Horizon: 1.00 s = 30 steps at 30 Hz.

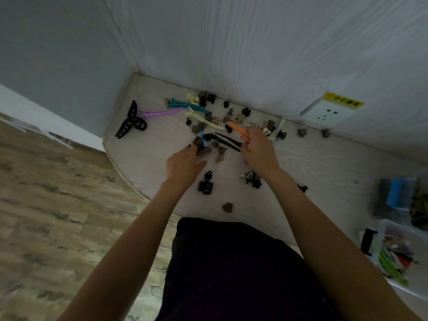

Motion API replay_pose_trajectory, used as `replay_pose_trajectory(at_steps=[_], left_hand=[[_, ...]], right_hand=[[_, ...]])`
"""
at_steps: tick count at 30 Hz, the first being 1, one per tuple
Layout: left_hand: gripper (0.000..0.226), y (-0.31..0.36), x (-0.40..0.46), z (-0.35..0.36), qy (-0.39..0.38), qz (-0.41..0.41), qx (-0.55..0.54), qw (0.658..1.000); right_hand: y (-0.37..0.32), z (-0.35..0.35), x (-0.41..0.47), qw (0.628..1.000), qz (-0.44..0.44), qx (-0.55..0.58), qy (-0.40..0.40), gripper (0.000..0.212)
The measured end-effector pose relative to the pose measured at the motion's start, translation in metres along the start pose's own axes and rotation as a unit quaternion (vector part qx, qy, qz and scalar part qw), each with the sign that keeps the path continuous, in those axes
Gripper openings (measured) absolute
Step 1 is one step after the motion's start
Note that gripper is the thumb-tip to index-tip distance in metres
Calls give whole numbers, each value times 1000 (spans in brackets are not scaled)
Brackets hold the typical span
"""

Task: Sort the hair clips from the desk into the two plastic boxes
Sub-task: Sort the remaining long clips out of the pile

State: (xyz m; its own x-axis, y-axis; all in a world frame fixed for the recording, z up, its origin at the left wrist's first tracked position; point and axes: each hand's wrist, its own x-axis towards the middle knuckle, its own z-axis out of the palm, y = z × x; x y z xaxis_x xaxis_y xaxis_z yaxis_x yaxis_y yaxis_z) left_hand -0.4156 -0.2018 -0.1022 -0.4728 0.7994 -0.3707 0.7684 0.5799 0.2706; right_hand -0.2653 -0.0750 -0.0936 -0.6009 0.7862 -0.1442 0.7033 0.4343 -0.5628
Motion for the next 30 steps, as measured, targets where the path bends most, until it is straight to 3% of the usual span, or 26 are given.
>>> replay_pose_trajectory(at_steps=[3,7,11,15,20,23,30], left_hand=[[32,0,-3,1,6,-6,-14,1000],[28,-5,-18,1,28,10,-88,996],[19,-14,-30,-1,38,-17,-183,982],[25,-20,-19,-15,65,-35,-237,969],[33,-22,30,-36,77,29,-138,987],[44,-20,50,-41,11,86,-22,996],[44,-13,67,-48,-48,191,97,976]], right_hand=[[-10,12,11,994,-41,-87,-59,33],[-17,20,22,986,-21,-130,-105,48],[-13,17,19,986,16,-119,-120,43],[-8,16,14,987,54,-97,-116,26],[-12,15,13,991,46,-89,-91,27],[-17,22,17,989,32,-112,-95,32],[-17,18,15,990,47,-89,-101,30]])
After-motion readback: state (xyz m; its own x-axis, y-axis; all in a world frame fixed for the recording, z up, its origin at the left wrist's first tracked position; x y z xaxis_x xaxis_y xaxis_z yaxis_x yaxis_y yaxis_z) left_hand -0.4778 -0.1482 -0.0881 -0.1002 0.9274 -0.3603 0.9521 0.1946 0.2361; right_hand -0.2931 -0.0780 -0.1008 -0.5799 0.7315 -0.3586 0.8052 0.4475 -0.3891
